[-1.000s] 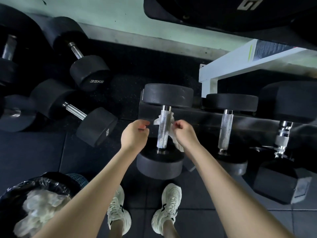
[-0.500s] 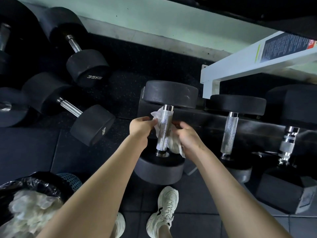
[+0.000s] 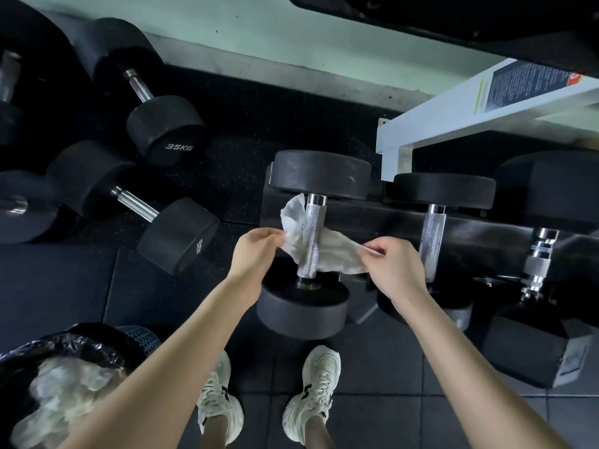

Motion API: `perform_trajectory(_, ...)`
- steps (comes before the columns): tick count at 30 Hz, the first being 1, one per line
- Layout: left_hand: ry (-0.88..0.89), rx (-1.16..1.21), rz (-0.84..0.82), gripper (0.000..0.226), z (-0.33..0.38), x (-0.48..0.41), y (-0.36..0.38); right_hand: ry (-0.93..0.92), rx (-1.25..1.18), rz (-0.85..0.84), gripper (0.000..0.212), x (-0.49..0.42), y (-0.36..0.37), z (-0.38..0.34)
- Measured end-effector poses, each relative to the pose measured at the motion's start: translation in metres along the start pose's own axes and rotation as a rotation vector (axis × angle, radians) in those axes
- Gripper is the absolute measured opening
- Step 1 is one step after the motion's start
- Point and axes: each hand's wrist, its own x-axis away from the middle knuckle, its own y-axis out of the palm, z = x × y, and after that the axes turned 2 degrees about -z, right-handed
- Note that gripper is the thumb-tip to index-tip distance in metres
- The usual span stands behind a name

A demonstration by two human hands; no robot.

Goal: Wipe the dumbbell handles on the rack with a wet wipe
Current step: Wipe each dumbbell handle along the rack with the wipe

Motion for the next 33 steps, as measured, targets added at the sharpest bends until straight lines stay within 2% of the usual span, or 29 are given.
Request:
perform_trajectory(3, 0.229, -0.132, -0.029, 0.027, -0.009, 0.011, 0.007, 0.026, -0.091, -0.026, 0.018, 0.004, 0.005, -0.002)
perform_trajectory(8, 0.735, -0.686, -0.076, 0.019, -0.029, 0.007, 0.019, 0.234, -0.524, -0.057, 0.02, 0.005, 0.006, -0.004)
perform_trajectory(10, 0.922, -0.847, -0.122, 0.02, -0.032, 0.011, 0.019, 0.23, -0.618, -0.061, 0.019, 0.009, -0.002, -0.009)
perform_trajectory(12, 1.018, -0.956, -0.18, 0.027, -0.037, 0.012, 0.016, 0.193, -0.656, -0.061, 0.019, 0.012, -0.007, -0.018)
perform_trajectory(17, 0.97, -1.012, -0.158, 0.049, -0.042, 0.011, 0.013, 0.042, -0.613, -0.083, 0.025, 0.015, -0.004, -0.051)
perform_trajectory(21, 0.941, -0.975, -0.229, 0.06, -0.041, 0.019, 0.006, -0.013, -0.418, -0.338, 0.024, 0.009, 0.02, -0.069)
perform_trajectory(23, 0.84, -0.861, -0.274, 0.063, -0.04, 0.022, 0.0, -0.098, -0.208, -0.434, 0.027, 0.005, 0.028, -0.069)
perform_trajectory(25, 0.649, -0.733, -0.258, 0.059, -0.037, 0.023, -0.007, -0.185, -0.045, -0.474, 0.032, 0.003, 0.027, -0.067)
perform_trajectory(30, 0.408, -0.323, 0.04, 0.036, -0.02, 0.018, -0.005, -0.221, -0.007, -0.509, 0.035, -0.003, 0.022, -0.061)
perform_trajectory(33, 0.335, -0.368, 0.016, 0.026, -0.009, 0.008, 0.008, -0.228, -0.057, -0.523, 0.054, -0.004, 0.019, -0.059)
